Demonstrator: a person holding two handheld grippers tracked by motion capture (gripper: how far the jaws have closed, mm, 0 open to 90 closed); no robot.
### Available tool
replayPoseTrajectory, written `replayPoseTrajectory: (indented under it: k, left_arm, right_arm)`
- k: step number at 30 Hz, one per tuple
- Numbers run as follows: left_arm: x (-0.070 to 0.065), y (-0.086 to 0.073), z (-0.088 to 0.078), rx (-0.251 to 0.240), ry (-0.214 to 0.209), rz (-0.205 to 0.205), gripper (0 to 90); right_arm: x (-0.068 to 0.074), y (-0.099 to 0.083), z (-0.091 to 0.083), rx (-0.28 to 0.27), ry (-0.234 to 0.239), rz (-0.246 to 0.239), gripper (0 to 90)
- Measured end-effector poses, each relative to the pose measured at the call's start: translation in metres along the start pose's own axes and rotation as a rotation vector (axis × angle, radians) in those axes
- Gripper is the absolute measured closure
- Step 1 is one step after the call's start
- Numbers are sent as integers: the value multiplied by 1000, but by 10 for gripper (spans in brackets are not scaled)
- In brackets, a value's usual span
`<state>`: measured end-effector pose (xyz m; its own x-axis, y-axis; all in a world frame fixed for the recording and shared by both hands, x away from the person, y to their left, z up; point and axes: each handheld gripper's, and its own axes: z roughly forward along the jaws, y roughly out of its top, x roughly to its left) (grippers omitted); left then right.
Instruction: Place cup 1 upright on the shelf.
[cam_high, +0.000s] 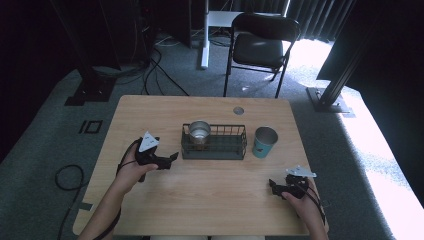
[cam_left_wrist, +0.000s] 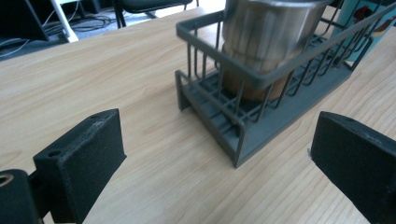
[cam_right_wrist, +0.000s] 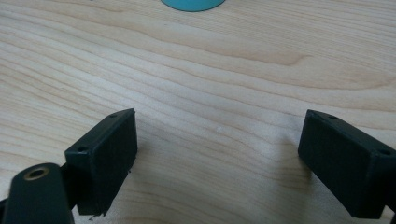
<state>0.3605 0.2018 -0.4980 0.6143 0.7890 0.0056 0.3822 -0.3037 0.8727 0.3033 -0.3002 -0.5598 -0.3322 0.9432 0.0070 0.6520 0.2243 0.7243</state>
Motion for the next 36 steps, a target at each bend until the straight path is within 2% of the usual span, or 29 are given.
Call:
replayPoseTrajectory:
  k: [18, 20, 24, 32, 34, 36]
  left_arm:
    - [11, -41, -18, 66, 26, -39, 35]
    - [12, -46, -20, 77, 32, -34, 35]
    - [14, -56, -26, 80, 49, -57, 34]
    - [15, -76, -36, 124, 75, -60, 35]
    - [16, -79, -38, 126, 80, -59, 35]
    - [17, -85, -43, 149, 94, -46, 35]
  right_arm:
    - [0, 0, 0, 0, 0, 0, 113]
    - [0, 0, 0, 0, 0, 0, 113]
    - [0, 0, 0, 0, 0, 0, 113]
    - [0, 0, 0, 0, 0, -2, 113]
    - [0, 0, 0, 0, 0, -2, 113]
    - [0, 0, 0, 0, 0, -2, 113]
